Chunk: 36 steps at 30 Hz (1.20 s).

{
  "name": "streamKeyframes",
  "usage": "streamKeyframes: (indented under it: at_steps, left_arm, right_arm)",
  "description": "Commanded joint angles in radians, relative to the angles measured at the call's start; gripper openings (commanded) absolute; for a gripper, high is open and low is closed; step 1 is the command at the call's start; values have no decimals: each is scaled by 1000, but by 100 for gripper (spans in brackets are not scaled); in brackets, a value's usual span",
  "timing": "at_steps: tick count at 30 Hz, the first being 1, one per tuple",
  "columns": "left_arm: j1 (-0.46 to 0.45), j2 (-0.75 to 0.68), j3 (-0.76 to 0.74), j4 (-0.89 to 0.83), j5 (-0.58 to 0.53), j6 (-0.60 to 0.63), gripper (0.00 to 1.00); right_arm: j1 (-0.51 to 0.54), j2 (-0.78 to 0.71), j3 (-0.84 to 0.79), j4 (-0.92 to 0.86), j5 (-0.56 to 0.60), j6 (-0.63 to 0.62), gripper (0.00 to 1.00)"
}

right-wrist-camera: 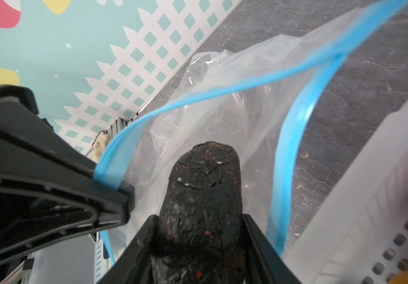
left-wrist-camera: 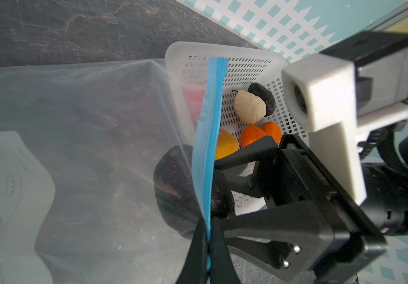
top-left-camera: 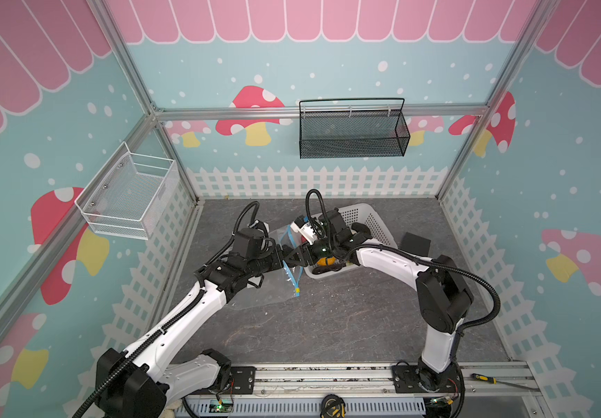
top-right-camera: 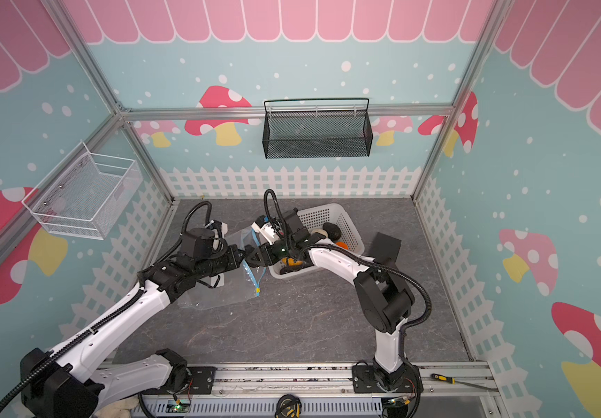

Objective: Place the food in the zip-top bag and seal the zipper
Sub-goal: 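Open the right gripper to drop the black piece into the bag, then move the right gripper back to the basket and grasp the pink dough ball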

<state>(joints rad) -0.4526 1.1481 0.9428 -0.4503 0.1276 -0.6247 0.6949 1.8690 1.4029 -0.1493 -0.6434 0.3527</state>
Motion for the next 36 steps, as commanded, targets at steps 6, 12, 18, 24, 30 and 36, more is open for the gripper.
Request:
streamKeyframes:
  at_steps: [6, 12, 18, 24, 30, 36]
  left_arm:
    - [5, 9, 12, 29, 16, -18, 0]
    - [5, 20, 21, 40, 29, -27, 0]
    - [5, 43, 26, 57, 42, -30, 0]
    - [5, 58, 33, 64, 51, -28, 0]
    - [5, 61, 33, 67, 50, -27, 0]
    - [5, 64, 28, 74, 44, -26, 0]
  right_arm:
    - [2, 2, 24, -98, 126, -69, 37]
    - [2, 0, 23, -101, 134, -75, 40]
    - [2, -4, 20, -101, 129, -77, 53]
    - [2, -11, 18, -99, 131, -78, 64]
    - [2, -14, 17, -87, 125, -73, 69]
    - [1, -37, 19, -85, 134, -70, 69]
